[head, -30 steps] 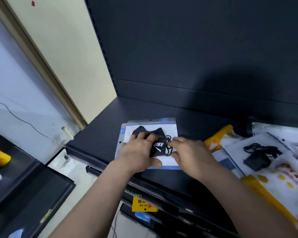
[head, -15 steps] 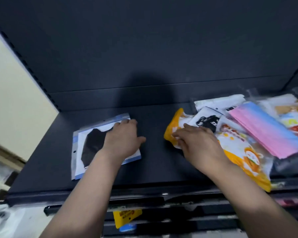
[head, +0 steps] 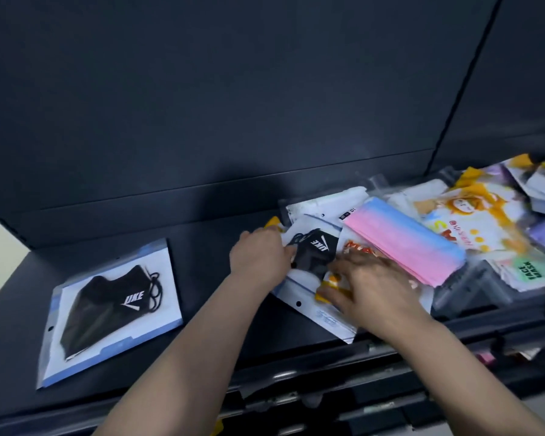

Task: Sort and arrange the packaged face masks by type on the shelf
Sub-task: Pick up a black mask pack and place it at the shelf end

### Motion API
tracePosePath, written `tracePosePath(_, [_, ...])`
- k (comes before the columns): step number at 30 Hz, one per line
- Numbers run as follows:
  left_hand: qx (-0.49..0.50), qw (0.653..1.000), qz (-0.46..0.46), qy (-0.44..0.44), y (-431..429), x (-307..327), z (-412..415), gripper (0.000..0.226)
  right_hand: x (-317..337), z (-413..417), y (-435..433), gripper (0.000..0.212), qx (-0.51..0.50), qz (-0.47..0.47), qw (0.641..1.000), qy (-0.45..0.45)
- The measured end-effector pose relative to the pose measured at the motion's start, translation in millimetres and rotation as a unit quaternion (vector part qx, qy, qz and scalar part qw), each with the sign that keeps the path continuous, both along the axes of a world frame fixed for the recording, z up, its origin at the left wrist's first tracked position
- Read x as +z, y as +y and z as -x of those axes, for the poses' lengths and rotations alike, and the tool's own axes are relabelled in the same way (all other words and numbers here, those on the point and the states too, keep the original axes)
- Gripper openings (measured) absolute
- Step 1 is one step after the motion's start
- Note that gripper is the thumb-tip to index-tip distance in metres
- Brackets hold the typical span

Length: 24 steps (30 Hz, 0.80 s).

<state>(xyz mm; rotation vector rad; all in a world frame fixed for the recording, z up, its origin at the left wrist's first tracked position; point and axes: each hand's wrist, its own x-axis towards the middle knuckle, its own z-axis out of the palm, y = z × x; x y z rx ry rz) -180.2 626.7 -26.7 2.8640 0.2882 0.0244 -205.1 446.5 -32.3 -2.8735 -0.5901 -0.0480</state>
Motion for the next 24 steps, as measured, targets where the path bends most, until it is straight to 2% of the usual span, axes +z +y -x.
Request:
tracePosePath(2, [0.019,0.999,0.000,0.039,-10.0,-2.3,-7.7,0.062,-1.9,-4.2,-8.5,0.047,0.003,-0.016,1.000,0.009])
tracePosePath(4, [0.045,0.997,0.042,0.052,-12.8,-1.7,-12.3,0.064,-3.7,-7.4,-14.4,0.046,0.009,-0.028,1.000,0.006])
tracePosePath(8, [0.068,0.982,0.171,0.038,-13.7,7.6,-13.2,0.024,-5.6,-16.2,-22.4,0.048,0.014,-0.037,0.999,-0.001])
tracePosePath(11, [0.056,0.978,0.199,0.014,-11.3,11.8,-11.6,0.023,-7.9,-24.1,-19.5,0.049,0.017,-0.023,1.000,-0.006])
tracePosePath(16, [0.131,0.959,0.225,-0.113,22.0,21.1,0.0,0.026,-12.0,-28.9,-11.4,0.045,0.013,0.003,1.000,-0.005])
tracePosePath(20, [0.191,0.908,0.310,-0.207,60.3,28.4,21.2,0.017,-15.4,-28.3,7.9,0.031,0.033,-0.021,0.998,-0.046])
tracePosePath(22, [0.226,0.880,0.349,-0.229,79.5,27.4,36.2,0.017,-13.3,-26.0,24.8,0.027,0.058,-0.051,0.995,-0.068])
tracePosePath(24, [0.257,0.869,0.348,-0.239,99.6,24.2,53.7,0.018,-8.5,-19.4,45.9,0.027,0.099,-0.081,0.989,-0.071])
